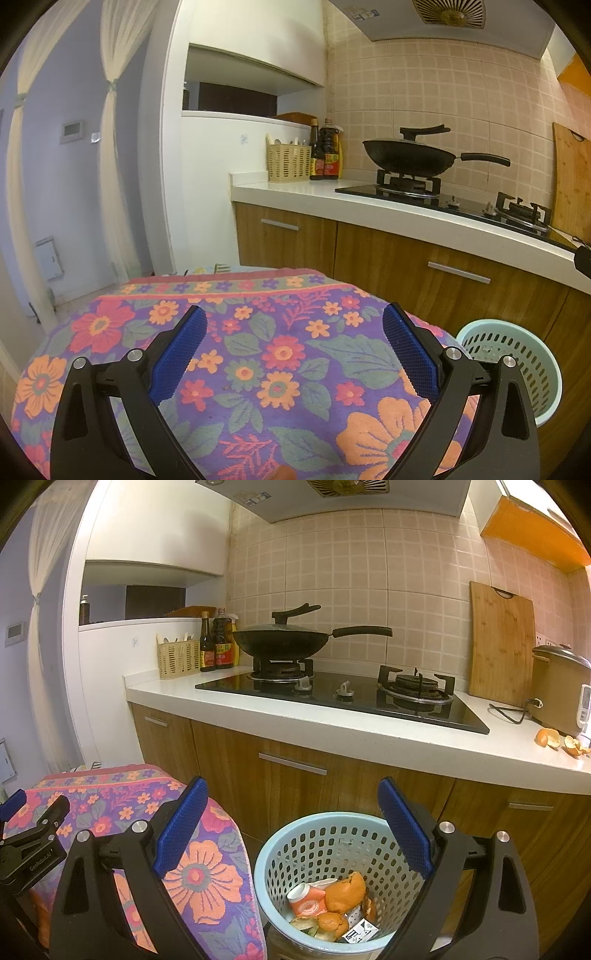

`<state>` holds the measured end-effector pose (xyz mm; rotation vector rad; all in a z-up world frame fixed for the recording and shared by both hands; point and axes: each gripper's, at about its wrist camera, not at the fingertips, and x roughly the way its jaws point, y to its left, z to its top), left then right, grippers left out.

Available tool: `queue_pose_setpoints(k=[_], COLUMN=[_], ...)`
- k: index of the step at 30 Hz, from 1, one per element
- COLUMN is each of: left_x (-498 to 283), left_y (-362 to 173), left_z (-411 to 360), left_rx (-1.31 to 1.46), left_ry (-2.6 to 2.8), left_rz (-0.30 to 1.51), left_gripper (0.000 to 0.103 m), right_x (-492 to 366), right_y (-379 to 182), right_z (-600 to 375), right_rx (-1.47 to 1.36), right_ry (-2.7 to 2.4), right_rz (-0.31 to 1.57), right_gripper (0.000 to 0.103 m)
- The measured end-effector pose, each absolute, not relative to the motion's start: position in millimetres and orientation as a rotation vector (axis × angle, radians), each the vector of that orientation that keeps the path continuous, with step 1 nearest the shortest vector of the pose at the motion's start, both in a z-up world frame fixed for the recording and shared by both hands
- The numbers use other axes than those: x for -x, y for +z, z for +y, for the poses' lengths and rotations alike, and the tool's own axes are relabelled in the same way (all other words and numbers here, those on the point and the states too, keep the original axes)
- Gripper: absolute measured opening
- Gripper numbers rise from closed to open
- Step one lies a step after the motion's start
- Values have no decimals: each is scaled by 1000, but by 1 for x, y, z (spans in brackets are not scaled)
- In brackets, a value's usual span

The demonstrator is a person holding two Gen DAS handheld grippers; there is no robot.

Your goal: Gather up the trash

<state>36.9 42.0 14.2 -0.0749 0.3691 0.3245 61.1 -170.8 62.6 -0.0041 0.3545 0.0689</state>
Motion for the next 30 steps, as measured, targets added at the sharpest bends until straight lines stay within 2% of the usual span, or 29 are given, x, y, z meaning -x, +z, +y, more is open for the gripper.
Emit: queue_pose_setpoints(k=[30], left_x=[-32], left_y=[18], left_z=[41], left_rx=[69], left_ry=[365], left_rz=[342], left_gripper=[93], right_x=[-64], right_y=[64], right_z=[-168], right_rx=[6], right_ry=[75], right_rz=[363], right_gripper=[89])
